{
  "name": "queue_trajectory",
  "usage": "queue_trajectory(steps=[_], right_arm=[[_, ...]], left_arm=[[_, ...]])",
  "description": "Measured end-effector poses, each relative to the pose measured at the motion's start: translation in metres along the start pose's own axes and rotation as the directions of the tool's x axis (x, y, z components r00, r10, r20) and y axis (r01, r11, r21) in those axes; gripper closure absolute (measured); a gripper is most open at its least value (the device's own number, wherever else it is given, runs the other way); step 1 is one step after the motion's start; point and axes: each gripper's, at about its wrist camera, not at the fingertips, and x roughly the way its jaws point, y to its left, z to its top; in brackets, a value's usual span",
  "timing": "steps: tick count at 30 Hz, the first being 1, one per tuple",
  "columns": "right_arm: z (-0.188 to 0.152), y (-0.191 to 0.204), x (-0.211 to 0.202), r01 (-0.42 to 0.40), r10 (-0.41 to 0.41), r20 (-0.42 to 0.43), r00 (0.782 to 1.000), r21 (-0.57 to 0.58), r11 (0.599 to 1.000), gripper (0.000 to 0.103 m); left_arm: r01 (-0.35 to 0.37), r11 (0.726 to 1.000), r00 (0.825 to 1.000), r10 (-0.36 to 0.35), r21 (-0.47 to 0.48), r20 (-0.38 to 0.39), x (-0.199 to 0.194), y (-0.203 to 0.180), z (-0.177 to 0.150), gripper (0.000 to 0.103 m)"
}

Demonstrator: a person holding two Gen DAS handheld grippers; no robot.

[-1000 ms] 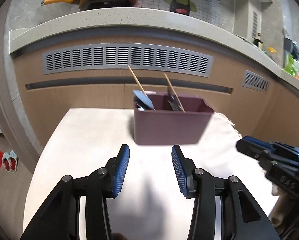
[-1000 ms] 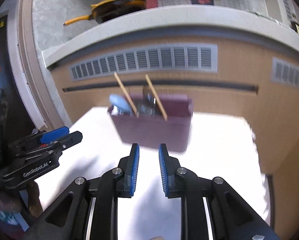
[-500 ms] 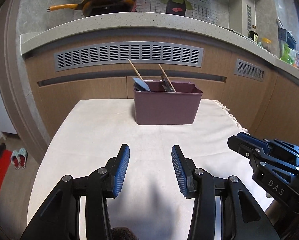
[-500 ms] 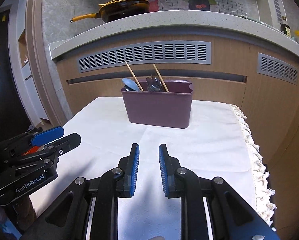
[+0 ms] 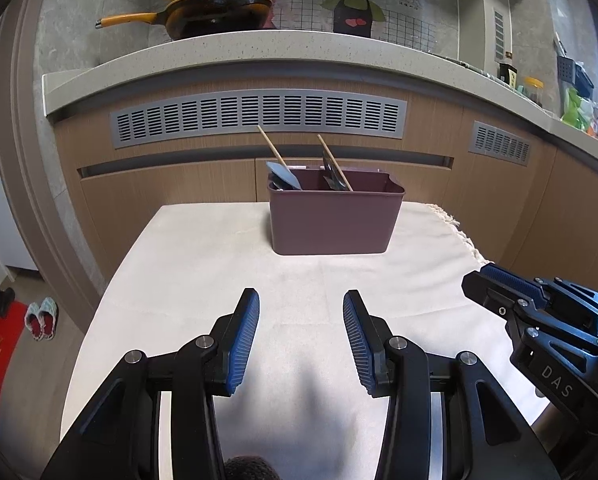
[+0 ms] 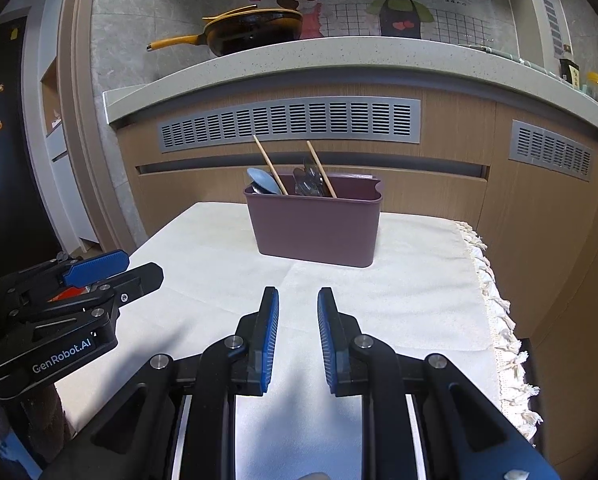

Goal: Organize utensils

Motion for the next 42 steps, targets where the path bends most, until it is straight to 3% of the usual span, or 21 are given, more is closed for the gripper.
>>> queue_trajectory(steps=[42], right_arm=[[-0.0009, -0.004, -0.0008, 0.015, -0.015, -0.004, 1.0, 0.037, 0.999, 0.082]], left_arm=[[0.002, 1.0, 1.0, -0.002, -0.009, -0.012, -0.0025, -0.0047, -0.0052, 0.058]])
